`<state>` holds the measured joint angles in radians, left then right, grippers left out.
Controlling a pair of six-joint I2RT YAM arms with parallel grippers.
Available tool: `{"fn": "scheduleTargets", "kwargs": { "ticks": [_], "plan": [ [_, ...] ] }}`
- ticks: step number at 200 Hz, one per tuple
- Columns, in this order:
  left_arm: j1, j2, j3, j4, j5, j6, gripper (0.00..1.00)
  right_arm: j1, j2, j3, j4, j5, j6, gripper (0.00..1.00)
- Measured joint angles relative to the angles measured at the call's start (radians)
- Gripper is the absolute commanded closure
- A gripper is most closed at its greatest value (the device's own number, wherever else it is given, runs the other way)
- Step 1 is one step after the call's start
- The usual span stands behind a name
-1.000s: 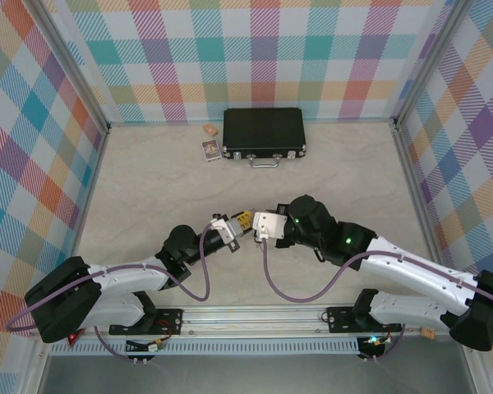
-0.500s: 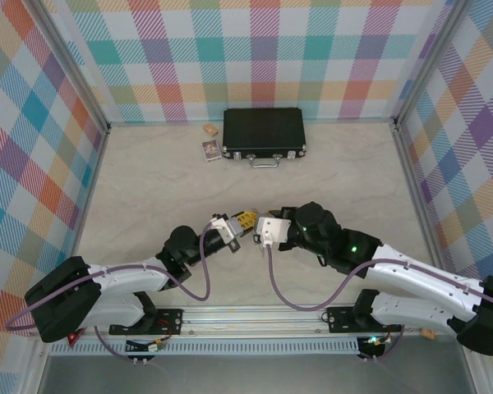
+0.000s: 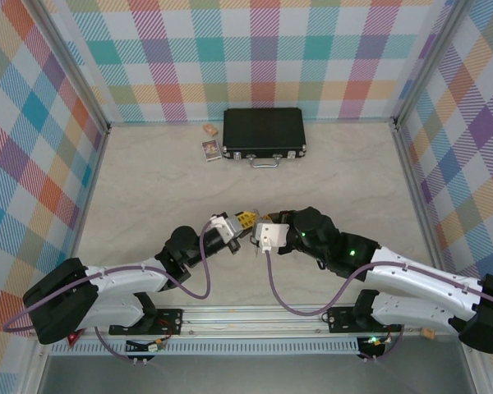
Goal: Put the keys on the keyring
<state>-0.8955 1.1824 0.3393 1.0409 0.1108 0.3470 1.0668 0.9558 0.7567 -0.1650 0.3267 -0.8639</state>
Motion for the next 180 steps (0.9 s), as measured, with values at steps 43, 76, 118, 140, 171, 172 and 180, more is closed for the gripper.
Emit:
{"fn": "scheduleTargets", "kwargs": {
  "ticks": [43,76,118,140,171,172,180],
  "plan": [
    [0.000,-0.001,0.000,0.000,0.003,-0.028,1.00,0.002,0.001,-0.003,0.003,0.006,-0.010,1.00],
    [0.000,-0.010,0.000,0.002,0.009,-0.058,1.00,0.004,0.011,-0.003,0.010,0.011,-0.010,1.00],
    [0.000,-0.010,0.000,0.005,0.019,-0.109,1.00,0.009,0.043,-0.003,0.030,0.022,-0.009,1.00],
    [0.001,-0.007,0.000,0.014,0.019,-0.132,1.00,0.009,0.047,-0.003,0.040,0.023,0.003,0.82],
    [0.001,0.003,0.000,0.085,0.017,-0.147,1.00,0.015,0.042,-0.016,0.036,0.014,0.053,0.66],
    [0.001,0.003,0.000,0.087,0.017,-0.147,1.00,0.015,0.041,-0.017,0.036,0.014,0.052,0.65],
    [0.001,0.003,0.000,0.103,0.016,-0.149,1.00,0.016,0.031,-0.027,0.032,0.014,0.068,0.63]
  ]
}}
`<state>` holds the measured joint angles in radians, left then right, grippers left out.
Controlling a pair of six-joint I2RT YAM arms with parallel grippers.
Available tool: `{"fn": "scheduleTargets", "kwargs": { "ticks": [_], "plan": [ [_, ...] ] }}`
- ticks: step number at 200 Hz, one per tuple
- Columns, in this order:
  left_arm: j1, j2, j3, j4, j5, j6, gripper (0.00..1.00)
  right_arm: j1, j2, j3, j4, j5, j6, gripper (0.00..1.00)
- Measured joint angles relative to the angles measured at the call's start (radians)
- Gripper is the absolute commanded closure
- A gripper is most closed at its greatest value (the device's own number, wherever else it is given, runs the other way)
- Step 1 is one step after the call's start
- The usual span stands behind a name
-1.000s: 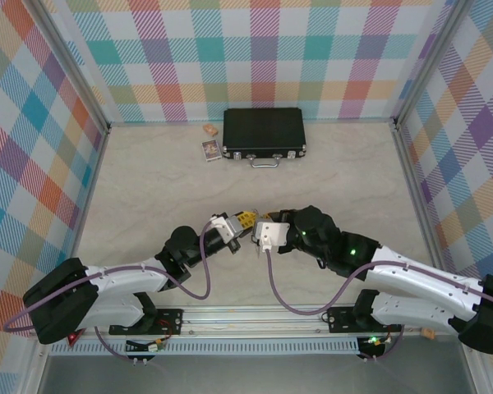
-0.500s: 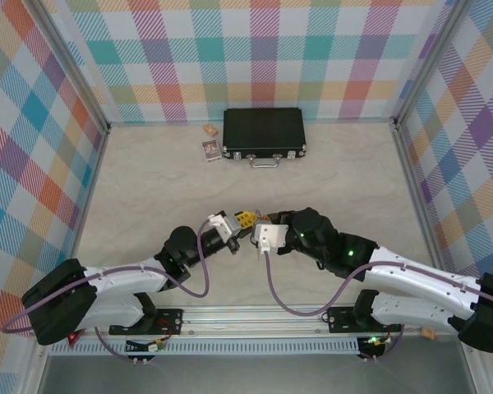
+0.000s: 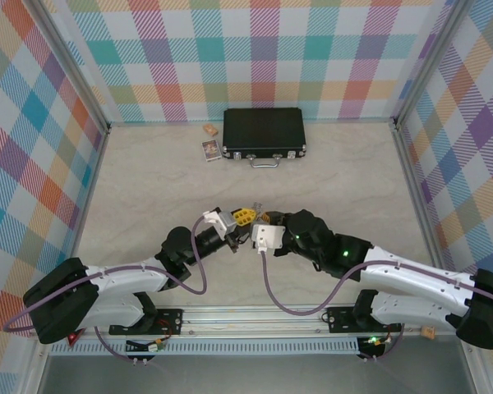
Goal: Put the keys on the keyring
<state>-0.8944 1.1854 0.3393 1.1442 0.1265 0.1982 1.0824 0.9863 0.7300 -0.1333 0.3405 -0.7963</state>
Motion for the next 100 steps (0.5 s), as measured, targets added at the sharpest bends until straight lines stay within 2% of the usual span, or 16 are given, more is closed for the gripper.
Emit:
{"fn": "scheduleTargets", "kwargs": {
  "ticks": [47,64,100],
  "plan": [
    [0.005,0.022,0.000,0.062,-0.005,-0.001,1.00,0.001,-0.145,-0.035,-0.047,0.027,0.170,0.60],
    [0.013,0.044,0.000,0.076,-0.005,-0.006,1.00,0.001,-0.197,-0.042,-0.056,0.031,0.259,0.55],
    [0.036,0.074,0.010,0.084,0.002,-0.044,1.00,-0.002,-0.246,-0.057,-0.064,0.042,0.429,0.51]
  ]
}}
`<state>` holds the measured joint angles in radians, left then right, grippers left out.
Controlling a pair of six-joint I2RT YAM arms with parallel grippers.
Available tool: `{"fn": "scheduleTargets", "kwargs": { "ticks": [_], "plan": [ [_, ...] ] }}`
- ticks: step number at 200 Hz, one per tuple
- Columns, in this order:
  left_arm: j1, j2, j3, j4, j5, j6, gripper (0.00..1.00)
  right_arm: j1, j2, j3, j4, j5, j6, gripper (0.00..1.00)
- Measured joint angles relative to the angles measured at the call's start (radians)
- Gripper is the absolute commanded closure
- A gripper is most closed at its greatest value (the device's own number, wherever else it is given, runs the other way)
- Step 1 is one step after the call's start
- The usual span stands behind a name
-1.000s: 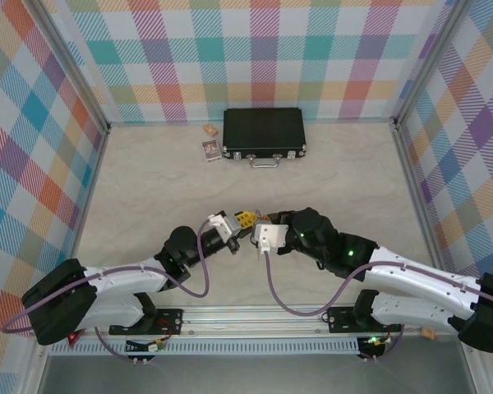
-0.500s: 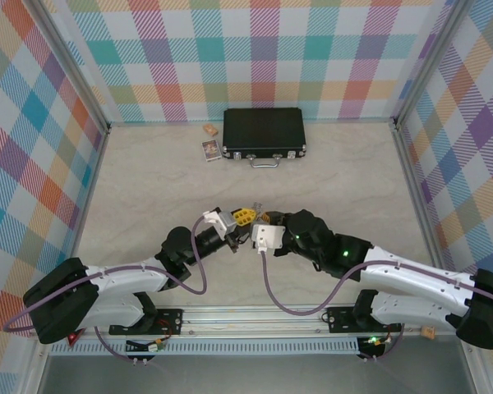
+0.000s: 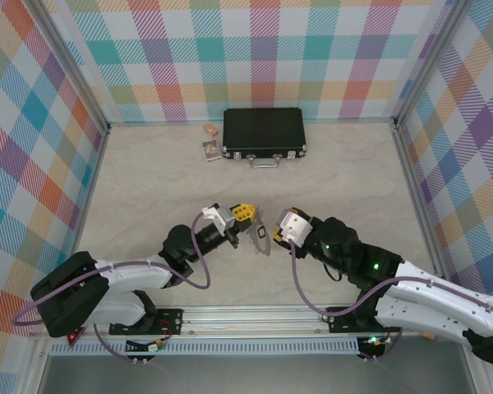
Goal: Put the keys on the keyring
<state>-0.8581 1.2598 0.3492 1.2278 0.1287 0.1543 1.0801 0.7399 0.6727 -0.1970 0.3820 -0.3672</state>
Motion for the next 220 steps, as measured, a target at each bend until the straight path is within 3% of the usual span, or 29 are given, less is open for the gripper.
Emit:
{"fn": "scheduleTargets", "kwargs": {
  "ticks": [57,133,174,220],
  "plan": [
    [0.070,0.009,0.028,0.006,0.060,-0.085,1.00,-0.123,0.028,0.000,0.027,-0.098,0.225,0.50],
    [0.145,-0.070,0.061,-0.129,0.248,-0.166,1.00,-0.400,0.137,0.064,0.114,-0.559,0.408,0.51],
    [0.152,-0.071,0.063,-0.138,0.316,-0.212,1.00,-0.447,0.203,0.092,0.159,-0.771,0.442,0.60],
    [0.162,-0.061,0.068,-0.130,0.345,-0.248,1.00,-0.459,0.242,0.110,0.201,-0.912,0.468,0.64]
  ]
}}
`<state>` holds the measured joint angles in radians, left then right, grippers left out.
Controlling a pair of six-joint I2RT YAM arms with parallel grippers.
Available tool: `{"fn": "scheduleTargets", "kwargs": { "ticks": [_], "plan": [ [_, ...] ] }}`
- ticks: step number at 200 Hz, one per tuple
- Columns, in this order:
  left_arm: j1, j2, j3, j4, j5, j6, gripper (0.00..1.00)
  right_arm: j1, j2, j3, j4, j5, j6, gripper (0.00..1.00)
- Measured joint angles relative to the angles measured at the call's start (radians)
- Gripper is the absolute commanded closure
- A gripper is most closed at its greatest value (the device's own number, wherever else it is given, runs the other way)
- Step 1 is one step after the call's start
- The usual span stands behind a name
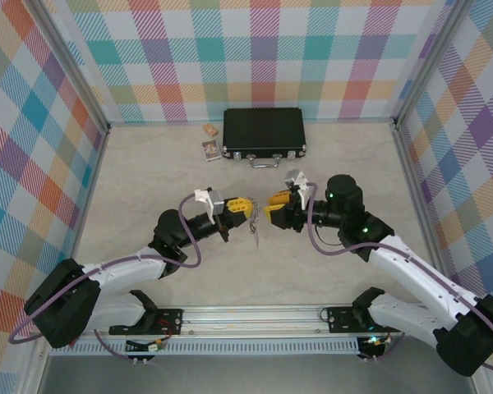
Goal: Put the keys on the keyring
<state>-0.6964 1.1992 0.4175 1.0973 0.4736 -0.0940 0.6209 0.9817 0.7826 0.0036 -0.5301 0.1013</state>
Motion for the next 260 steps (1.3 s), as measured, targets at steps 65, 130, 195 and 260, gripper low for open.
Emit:
{"fn": "scheduleTargets", "kwargs": {
  "ticks": [65,130,195,260],
  "plan": [
    [0.001,0.035,0.001,0.018,0.028,-0.041,1.00,-0.006,0.055,0.021,0.008,-0.093,0.008,0.70],
    [0.001,0.036,0.006,0.039,0.042,-0.059,1.00,-0.006,0.102,0.026,0.013,-0.110,0.015,0.73],
    [0.002,0.036,0.006,0.040,0.061,-0.071,1.00,-0.012,0.124,0.044,0.020,-0.138,0.019,0.83],
    [0.002,0.036,0.006,0.061,0.064,-0.074,1.00,-0.013,0.135,0.059,0.018,-0.164,0.018,0.84]
  ]
}}
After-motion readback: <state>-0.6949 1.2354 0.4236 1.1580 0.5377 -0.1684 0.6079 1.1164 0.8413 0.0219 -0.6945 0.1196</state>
